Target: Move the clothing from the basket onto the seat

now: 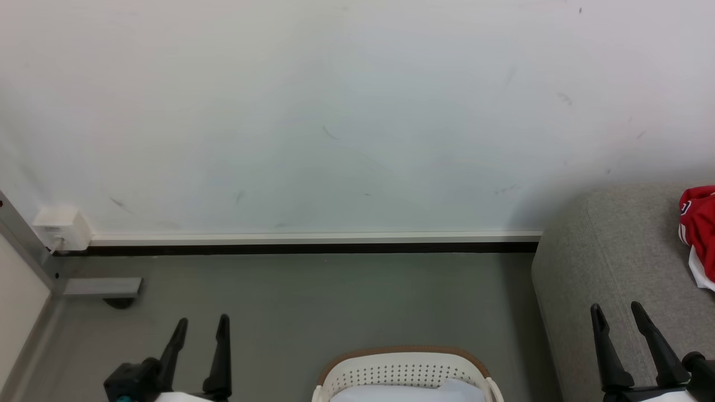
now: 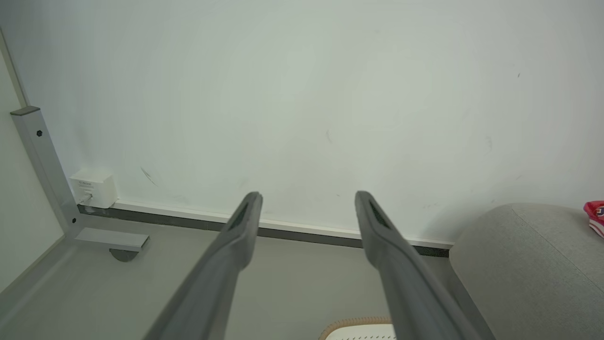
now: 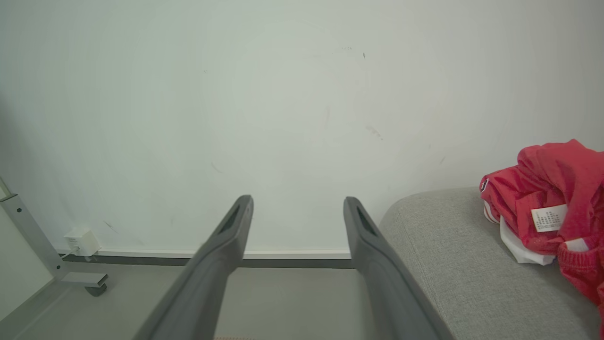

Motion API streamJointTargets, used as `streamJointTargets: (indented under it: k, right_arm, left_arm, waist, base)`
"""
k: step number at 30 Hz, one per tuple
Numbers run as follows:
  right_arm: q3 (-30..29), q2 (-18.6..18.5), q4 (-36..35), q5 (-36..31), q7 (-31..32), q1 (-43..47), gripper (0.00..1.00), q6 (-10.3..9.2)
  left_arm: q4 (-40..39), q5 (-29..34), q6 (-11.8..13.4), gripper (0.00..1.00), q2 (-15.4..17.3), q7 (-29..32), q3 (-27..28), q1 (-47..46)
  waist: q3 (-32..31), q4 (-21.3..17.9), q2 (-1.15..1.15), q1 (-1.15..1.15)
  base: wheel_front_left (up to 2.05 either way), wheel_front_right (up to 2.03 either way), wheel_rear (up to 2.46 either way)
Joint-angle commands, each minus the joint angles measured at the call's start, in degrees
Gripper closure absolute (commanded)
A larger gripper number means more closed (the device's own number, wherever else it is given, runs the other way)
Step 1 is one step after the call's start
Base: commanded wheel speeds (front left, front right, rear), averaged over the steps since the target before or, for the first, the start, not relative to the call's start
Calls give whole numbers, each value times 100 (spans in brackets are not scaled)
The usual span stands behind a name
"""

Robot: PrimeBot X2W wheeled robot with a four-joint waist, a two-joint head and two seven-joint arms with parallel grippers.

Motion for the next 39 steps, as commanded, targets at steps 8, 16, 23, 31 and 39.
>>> streamJointTargets:
  k: [8,16,23,31,39]
  right_arm:
    - [8,37,38,17,7,4,100,0]
    - [-107,166,112,686,246,1,100,0]
    - [-209,225,101,1203,408,-41,100,0]
    - [-333,299,85,1837,607,-94,100,-1]
    - [-448,363,70,2421,790,-140,100,-2]
  left_arm:
    - [126,38,-82,100,-45,6,90,-38]
    - [251,-735,-98,100,-71,291,214,-74]
    - [166,-1371,-107,100,-68,426,225,-74]
    - [39,-2137,-77,100,-65,605,259,-82]
    - [-68,-2837,-49,100,-62,784,302,-95]
  waist:
    - [2,-19,0,0]
    - [15,-18,0,1]
    - [25,-16,0,1]
    - [40,-13,0,1]
    - [55,-11,0,0]
  base:
    - [0,0,0]
    - [0,0,0]
    - [0,0,0]
    - [0,0,0]
    - [0,0,0]
